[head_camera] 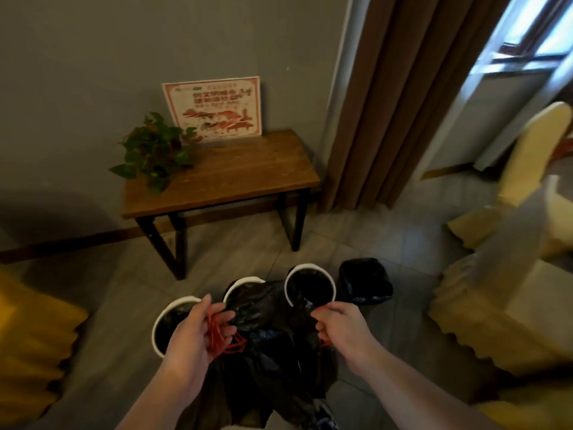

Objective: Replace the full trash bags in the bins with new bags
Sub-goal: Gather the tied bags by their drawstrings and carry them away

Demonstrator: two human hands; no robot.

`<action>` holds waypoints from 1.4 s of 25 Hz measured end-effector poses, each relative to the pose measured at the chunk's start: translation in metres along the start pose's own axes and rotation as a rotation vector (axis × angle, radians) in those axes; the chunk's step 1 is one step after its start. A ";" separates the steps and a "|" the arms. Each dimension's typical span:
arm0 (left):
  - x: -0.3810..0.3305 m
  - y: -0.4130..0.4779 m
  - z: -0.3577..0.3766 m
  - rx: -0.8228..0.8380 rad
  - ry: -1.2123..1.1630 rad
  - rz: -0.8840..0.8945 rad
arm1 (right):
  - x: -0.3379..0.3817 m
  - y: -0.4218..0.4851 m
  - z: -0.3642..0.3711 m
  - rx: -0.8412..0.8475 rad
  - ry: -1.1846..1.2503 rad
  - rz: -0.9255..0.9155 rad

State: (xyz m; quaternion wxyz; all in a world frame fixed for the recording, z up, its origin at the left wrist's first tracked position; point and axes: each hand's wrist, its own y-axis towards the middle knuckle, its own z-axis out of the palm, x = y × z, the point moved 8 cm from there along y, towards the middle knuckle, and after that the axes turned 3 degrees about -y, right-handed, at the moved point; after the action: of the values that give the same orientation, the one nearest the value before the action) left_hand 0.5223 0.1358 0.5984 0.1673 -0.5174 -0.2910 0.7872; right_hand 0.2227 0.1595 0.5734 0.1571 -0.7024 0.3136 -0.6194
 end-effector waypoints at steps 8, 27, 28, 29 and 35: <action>0.005 0.008 0.019 0.093 0.217 -0.064 | -0.015 -0.048 -0.028 -0.184 0.128 -0.026; 0.185 -0.103 0.200 0.336 0.632 -0.108 | -0.221 -0.245 -0.233 -0.528 0.620 0.031; 0.202 -0.112 0.214 0.355 0.652 -0.118 | -0.237 -0.258 -0.247 -0.569 0.633 0.041; 0.223 -0.123 0.230 0.380 0.683 -0.131 | -0.256 -0.274 -0.262 -0.614 0.646 0.054; 0.326 -0.190 0.324 0.577 0.844 -0.178 | -0.354 -0.368 -0.337 -0.847 0.746 0.123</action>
State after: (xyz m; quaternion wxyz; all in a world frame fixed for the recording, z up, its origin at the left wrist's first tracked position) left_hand 0.0867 0.3746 0.5803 0.4723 -0.6960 -0.0120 0.5407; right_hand -0.0261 0.7178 0.5862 -0.2239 -0.4184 0.6091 -0.6354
